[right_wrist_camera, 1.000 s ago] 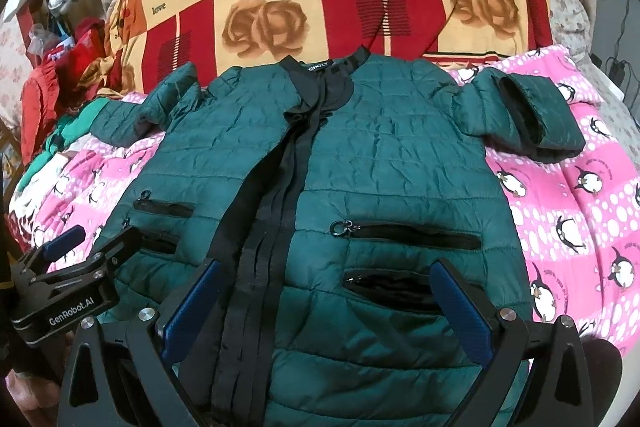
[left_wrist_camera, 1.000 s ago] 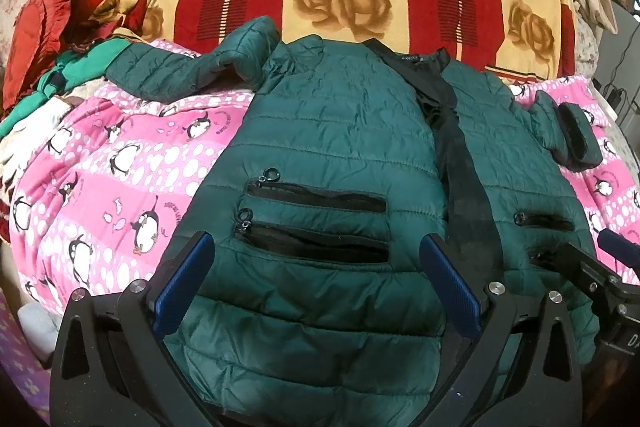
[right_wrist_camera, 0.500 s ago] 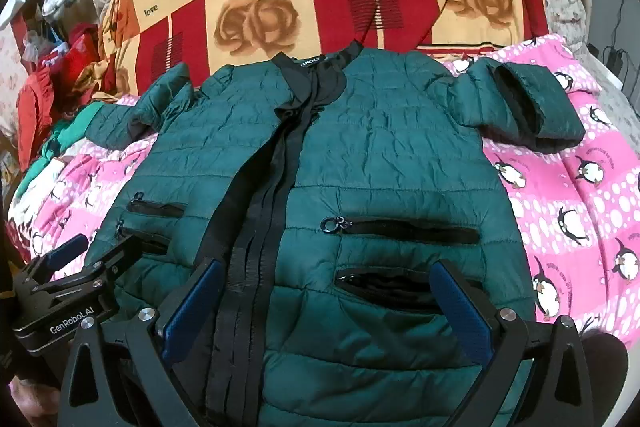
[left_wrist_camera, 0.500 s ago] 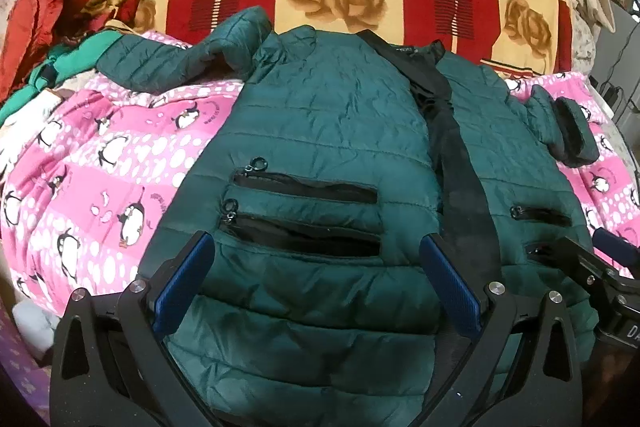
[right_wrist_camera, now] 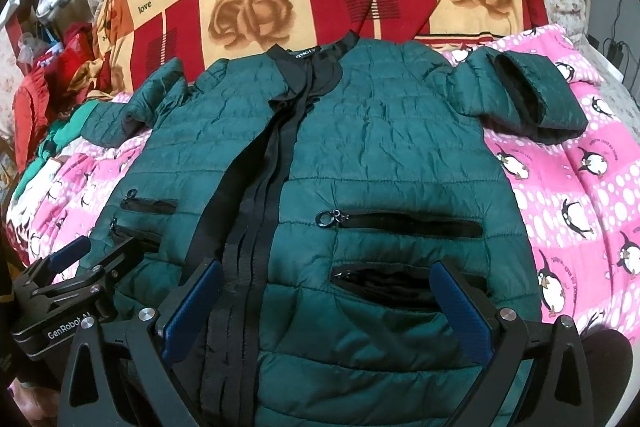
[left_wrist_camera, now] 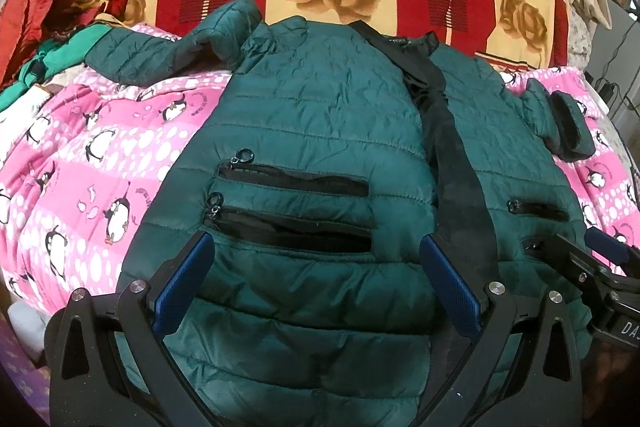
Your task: Fold large clothes
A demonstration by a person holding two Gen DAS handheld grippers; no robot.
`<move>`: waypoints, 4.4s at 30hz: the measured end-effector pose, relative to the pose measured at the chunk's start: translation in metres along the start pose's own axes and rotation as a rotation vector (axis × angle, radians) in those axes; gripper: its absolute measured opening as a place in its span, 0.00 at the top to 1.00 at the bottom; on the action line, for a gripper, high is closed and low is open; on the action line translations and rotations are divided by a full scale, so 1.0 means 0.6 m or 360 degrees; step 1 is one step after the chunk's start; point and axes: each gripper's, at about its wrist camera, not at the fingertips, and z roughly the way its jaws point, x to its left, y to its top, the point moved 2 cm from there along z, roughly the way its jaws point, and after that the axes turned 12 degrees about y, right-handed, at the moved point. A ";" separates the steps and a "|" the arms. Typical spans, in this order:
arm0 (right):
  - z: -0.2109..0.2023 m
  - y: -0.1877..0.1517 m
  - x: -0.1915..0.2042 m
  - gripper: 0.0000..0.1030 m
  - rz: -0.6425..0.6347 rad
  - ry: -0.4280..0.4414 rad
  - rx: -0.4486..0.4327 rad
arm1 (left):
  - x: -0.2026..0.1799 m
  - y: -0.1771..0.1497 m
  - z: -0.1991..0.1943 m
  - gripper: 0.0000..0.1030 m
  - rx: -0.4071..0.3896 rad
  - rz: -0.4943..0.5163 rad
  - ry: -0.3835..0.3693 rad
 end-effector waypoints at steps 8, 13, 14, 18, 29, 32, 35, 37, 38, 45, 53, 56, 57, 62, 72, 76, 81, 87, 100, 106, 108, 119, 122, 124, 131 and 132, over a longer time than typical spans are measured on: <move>0.007 -0.002 -0.003 0.00 0.0005 -0.0005 0.0012 | 0.000 -0.001 0.003 0.01 -0.0003 0.0004 0.0008; 0.010 -0.002 -0.007 0.00 0.0020 -0.0009 0.0020 | -0.001 0.001 0.007 0.01 0.0006 0.0015 0.0020; 0.010 -0.002 -0.008 0.00 0.0021 -0.0011 0.0020 | -0.001 0.001 0.008 0.01 0.0009 0.0016 0.0019; 0.015 -0.002 -0.010 0.00 0.0032 -0.0004 0.0025 | -0.002 -0.001 0.010 0.01 0.0010 0.0017 0.0020; 0.022 -0.003 -0.013 0.00 0.0026 -0.0001 0.0041 | -0.003 -0.005 0.018 0.01 0.0017 0.0017 0.0027; 0.022 -0.002 -0.013 0.00 0.0032 0.0004 0.0040 | -0.005 -0.005 0.020 0.01 0.0025 0.0027 0.0031; 0.024 -0.002 -0.015 0.00 0.0034 0.0004 0.0040 | -0.006 -0.002 0.022 0.01 0.0018 0.0042 0.0053; 0.024 -0.002 -0.016 0.00 0.0032 0.0000 0.0042 | -0.006 -0.001 0.024 0.01 0.0019 0.0043 0.0058; 0.024 -0.001 -0.016 0.00 0.0031 -0.0003 0.0043 | -0.005 0.000 0.025 0.01 0.0019 0.0043 0.0064; 0.029 0.005 -0.027 0.00 0.0028 -0.0019 0.0039 | 0.000 0.006 0.038 0.01 0.0046 0.0032 0.0088; 0.031 0.028 -0.035 0.00 0.0007 -0.0034 0.0011 | 0.006 0.017 0.041 0.01 0.0046 0.0008 0.0083; 0.032 0.045 -0.035 0.00 -0.0023 -0.0057 -0.0009 | 0.005 0.025 0.039 0.01 0.0027 0.0014 0.0097; 0.032 0.050 -0.034 0.00 -0.0031 -0.0062 -0.0022 | 0.005 0.028 0.037 0.01 0.0017 0.0013 0.0102; 0.043 0.072 -0.035 0.00 -0.0026 -0.0073 -0.0035 | 0.007 0.042 0.038 0.01 0.0002 -0.0005 0.0104; 0.068 0.083 -0.034 0.00 -0.0031 -0.0095 -0.0012 | 0.010 0.052 0.051 0.01 0.0017 -0.0027 0.0106; 0.078 0.081 -0.037 0.00 -0.0022 -0.0095 0.0014 | 0.012 0.052 0.056 0.01 0.0030 -0.0034 0.0108; 0.084 0.080 -0.038 0.00 -0.0015 -0.0097 0.0025 | 0.013 0.051 0.061 0.01 0.0039 -0.0041 0.0107; 0.093 0.085 -0.035 0.00 -0.0022 -0.0095 0.0041 | 0.014 0.053 0.063 0.01 0.0029 -0.0041 0.0113; 0.117 0.106 -0.018 0.00 -0.0038 -0.0063 0.0049 | 0.045 0.084 0.084 0.01 0.0005 -0.0081 0.0204; 0.131 0.117 -0.016 0.00 -0.0040 -0.0063 0.0061 | 0.066 0.100 0.100 0.01 0.0007 -0.0115 0.0254; 0.136 0.120 -0.015 0.00 -0.0041 -0.0065 0.0067 | 0.073 0.104 0.105 0.01 0.0009 -0.0125 0.0266; 0.163 0.137 -0.011 0.00 -0.0042 -0.0071 0.0089 | 0.110 0.129 0.134 0.01 0.0018 -0.0190 0.0332; 0.170 0.141 -0.008 0.00 -0.0046 -0.0063 0.0093 | 0.131 0.140 0.142 0.01 0.0020 -0.0235 0.0350; 0.175 0.144 -0.005 0.00 -0.0054 -0.0063 0.0099 | 0.143 0.147 0.147 0.01 0.0016 -0.0251 0.0372; 0.188 0.154 0.003 0.00 -0.0069 -0.0047 0.0112 | 0.206 0.175 0.174 0.01 0.0021 -0.0318 0.0465; 0.189 0.155 0.004 0.00 -0.0073 -0.0046 0.0113 | 0.217 0.180 0.180 0.01 0.0024 -0.0327 0.0478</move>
